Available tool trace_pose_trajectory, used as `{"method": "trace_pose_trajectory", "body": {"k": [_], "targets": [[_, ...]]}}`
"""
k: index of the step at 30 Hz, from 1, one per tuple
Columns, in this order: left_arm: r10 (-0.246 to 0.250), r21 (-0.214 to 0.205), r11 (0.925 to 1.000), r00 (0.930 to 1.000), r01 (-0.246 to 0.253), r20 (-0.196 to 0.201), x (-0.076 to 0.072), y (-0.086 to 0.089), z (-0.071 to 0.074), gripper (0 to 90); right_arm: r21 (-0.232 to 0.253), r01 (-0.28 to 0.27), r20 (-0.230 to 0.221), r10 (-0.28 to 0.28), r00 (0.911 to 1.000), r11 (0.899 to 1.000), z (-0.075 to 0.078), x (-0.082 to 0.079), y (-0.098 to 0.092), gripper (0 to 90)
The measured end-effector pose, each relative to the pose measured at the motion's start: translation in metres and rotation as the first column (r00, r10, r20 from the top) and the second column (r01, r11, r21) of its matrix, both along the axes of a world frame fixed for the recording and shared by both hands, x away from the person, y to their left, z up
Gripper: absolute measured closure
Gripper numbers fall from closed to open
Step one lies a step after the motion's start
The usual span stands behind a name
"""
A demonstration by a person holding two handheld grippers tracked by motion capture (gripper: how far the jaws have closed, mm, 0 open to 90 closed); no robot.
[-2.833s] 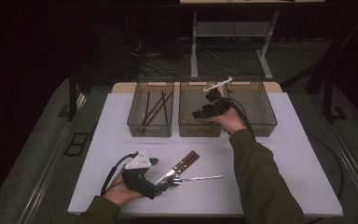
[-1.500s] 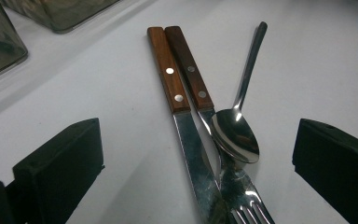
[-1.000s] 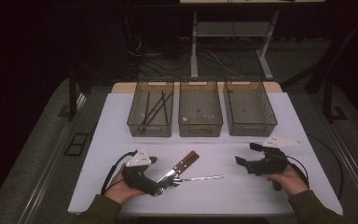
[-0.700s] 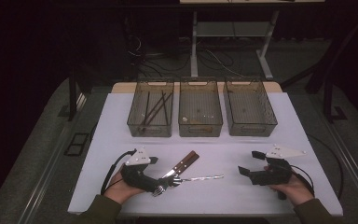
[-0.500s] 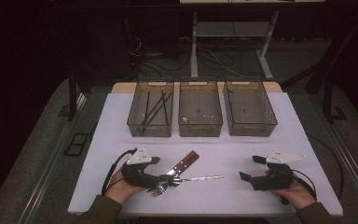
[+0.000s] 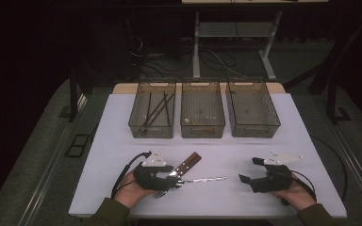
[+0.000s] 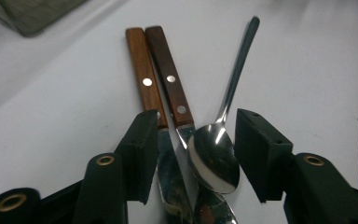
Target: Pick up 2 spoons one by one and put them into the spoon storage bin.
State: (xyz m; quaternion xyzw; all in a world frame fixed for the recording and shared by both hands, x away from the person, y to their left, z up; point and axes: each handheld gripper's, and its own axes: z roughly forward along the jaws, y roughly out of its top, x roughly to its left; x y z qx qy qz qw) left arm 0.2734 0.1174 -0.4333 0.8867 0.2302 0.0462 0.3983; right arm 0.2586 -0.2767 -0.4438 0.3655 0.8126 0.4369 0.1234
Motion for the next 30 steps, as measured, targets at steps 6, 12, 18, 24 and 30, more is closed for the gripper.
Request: {"method": "trace_pose_trajectory", "body": {"k": [6,12,18,24,30], "targets": [[-0.017,0.033,0.9993,0.9997,0.018,-0.014,-0.0012,-0.0052,-0.0029,52.8,-0.009,-0.004,0.003,0.004,1.0000,1.000,-0.0009,0.0004,0.0004,14.6],[-0.025,0.043,0.9987,0.9995,0.026,-0.020,-0.0025,-0.0047,-0.0047,54.1,-0.017,-0.011,0.003,0.011,0.9999,1.000,-0.0013,0.0012,0.0017,14.6],[-0.042,0.068,0.9967,0.9987,0.043,-0.028,-0.0032,-0.0064,-0.0061,55.6,-0.018,-0.012,0.000,0.012,0.9999,1.000,-0.0013,0.0008,0.0015,14.6],[-0.041,0.067,0.9968,0.9987,0.043,-0.030,-0.0041,-0.0079,-0.0074,57.2,-0.021,-0.012,0.002,0.012,0.9999,1.000,-0.0015,0.0012,0.0015,14.6],[-0.048,0.076,0.9959,0.9987,0.049,-0.020,-0.0059,-0.0093,-0.0062,57.1,-0.024,-0.012,0.000,0.012,0.9999,1.000,-0.0016,0.0011,0.0015,14.6]]}}
